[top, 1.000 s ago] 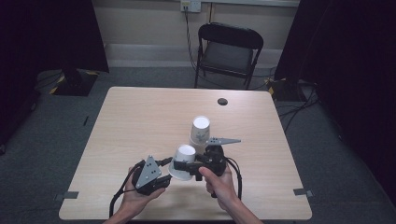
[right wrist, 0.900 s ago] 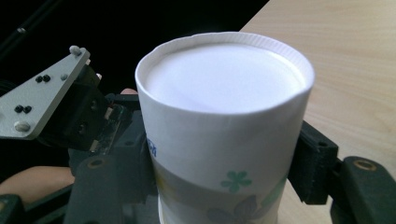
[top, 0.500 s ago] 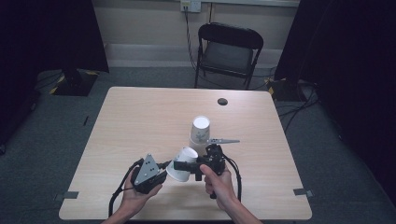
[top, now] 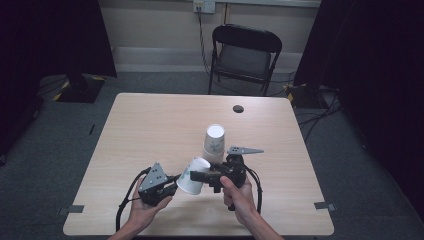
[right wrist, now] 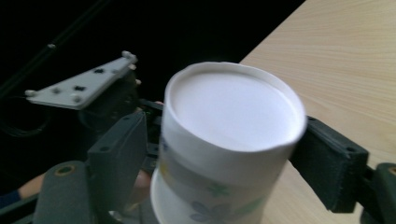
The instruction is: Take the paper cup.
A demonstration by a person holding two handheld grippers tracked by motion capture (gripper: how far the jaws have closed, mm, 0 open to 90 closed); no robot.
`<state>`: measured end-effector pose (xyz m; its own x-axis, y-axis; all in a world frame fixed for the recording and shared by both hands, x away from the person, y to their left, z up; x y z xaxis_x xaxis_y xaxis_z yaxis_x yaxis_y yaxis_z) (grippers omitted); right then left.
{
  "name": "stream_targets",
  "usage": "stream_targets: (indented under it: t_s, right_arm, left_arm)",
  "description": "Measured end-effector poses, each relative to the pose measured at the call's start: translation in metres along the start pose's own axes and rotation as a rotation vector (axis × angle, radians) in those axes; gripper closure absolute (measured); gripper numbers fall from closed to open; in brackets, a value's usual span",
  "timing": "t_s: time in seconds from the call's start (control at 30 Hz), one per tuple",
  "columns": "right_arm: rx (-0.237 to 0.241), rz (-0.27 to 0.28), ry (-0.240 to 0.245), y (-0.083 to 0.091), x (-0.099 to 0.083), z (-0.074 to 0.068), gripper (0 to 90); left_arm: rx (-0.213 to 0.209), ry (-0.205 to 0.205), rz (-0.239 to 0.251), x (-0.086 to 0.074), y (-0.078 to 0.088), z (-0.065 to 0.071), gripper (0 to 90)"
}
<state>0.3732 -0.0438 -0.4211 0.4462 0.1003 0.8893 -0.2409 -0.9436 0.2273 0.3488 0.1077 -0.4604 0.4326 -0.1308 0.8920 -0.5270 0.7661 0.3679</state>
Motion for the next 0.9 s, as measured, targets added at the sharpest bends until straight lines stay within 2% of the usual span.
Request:
stream_targets:
  t_s: [0.07, 0.13, 0.2, 0.27, 0.3, 0.33, 0.47, 0.57, 0.6, 0.63, 0.67, 0.7, 0.77, 0.8, 0.83, 0.87, 0.9]
  right_arm:
    - [-0.014, -0.003, 0.022, 0.001, 0.002, -0.002, 20.5]
    - [-0.048, -0.011, 0.076, 0.004, 0.003, -0.003, 20.5]
    - [-0.051, -0.007, 0.101, 0.006, 0.004, -0.003, 20.4]
    - [-0.068, -0.004, 0.137, 0.009, 0.005, -0.002, 19.8]
    - [-0.077, -0.013, 0.155, 0.009, 0.005, -0.001, 19.8]
    - [-0.095, -0.024, 0.168, 0.010, 0.006, 0.000, 19.7]
    - [-0.107, -0.021, 0.188, 0.013, 0.007, 0.004, 19.5]
    - [-0.138, -0.025, 0.235, 0.016, 0.008, 0.007, 19.6]
    - [-0.138, -0.025, 0.235, 0.016, 0.008, 0.007, 19.6]
    - [-0.157, -0.041, 0.266, 0.017, 0.008, 0.007, 22.8]
    - [-0.157, -0.041, 0.266, 0.017, 0.008, 0.007, 22.8]
    - [-0.187, -0.063, 0.308, 0.018, 0.007, 0.008, 24.5]
    - [-0.199, -0.072, 0.343, 0.019, 0.006, 0.007, 28.0]
    - [-0.199, -0.072, 0.343, 0.019, 0.006, 0.007, 28.0]
    - [-0.227, -0.087, 0.395, 0.020, 0.006, 0.006, 32.7]
    - [-0.227, -0.087, 0.395, 0.020, 0.006, 0.006, 32.7]
    - [-0.213, -0.098, 0.418, 0.020, 0.005, 0.004, 38.6]
  left_arm:
    - [-0.012, -0.002, -0.003, 0.000, 0.000, 0.000, 86.2]
    - [-0.018, -0.006, -0.012, -0.001, 0.000, 0.000, 86.2]
    - [-0.024, 0.005, -0.023, -0.003, 0.000, -0.002, 86.2]
    - [-0.050, 0.063, -0.036, -0.003, 0.000, -0.004, 86.2]
    - [-0.051, 0.073, -0.037, -0.003, 0.000, -0.005, 86.1]
    - [-0.051, 0.065, -0.043, -0.003, 0.001, -0.006, 86.1]
    - [-0.045, 0.073, -0.047, -0.005, 0.004, -0.009, 86.2]
    - [-0.041, 0.096, -0.049, -0.006, 0.007, -0.016, 86.2]
    - [-0.041, 0.096, -0.049, -0.006, 0.007, -0.016, 86.2]
    - [-0.036, 0.112, -0.054, -0.006, 0.007, -0.021, 86.2]
    - [-0.036, 0.112, -0.054, -0.006, 0.007, -0.021, 86.2]
    - [-0.021, 0.123, -0.066, -0.007, 0.007, -0.026, 86.2]
    - [-0.012, 0.126, -0.078, -0.008, 0.007, -0.031, 86.2]
    - [-0.012, 0.126, -0.078, -0.008, 0.007, -0.031, 86.2]
    - [0.001, 0.120, -0.105, -0.011, 0.007, -0.034, 86.2]
    - [0.001, 0.120, -0.105, -0.011, 0.007, -0.034, 86.1]
    - [0.005, 0.106, -0.129, -0.013, 0.008, -0.035, 86.1]
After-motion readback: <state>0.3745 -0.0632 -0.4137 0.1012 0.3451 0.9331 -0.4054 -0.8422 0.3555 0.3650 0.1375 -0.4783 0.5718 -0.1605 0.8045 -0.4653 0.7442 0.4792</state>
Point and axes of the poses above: each handheld gripper's, and its own axes: y roughly backward along the jaws, x roughly out of its top, z roughly to its right, the point moved 6 cm from there along -y, roughly forward along the jaws, and after that the axes turned 14 degrees about y, right-handed, at the moved point
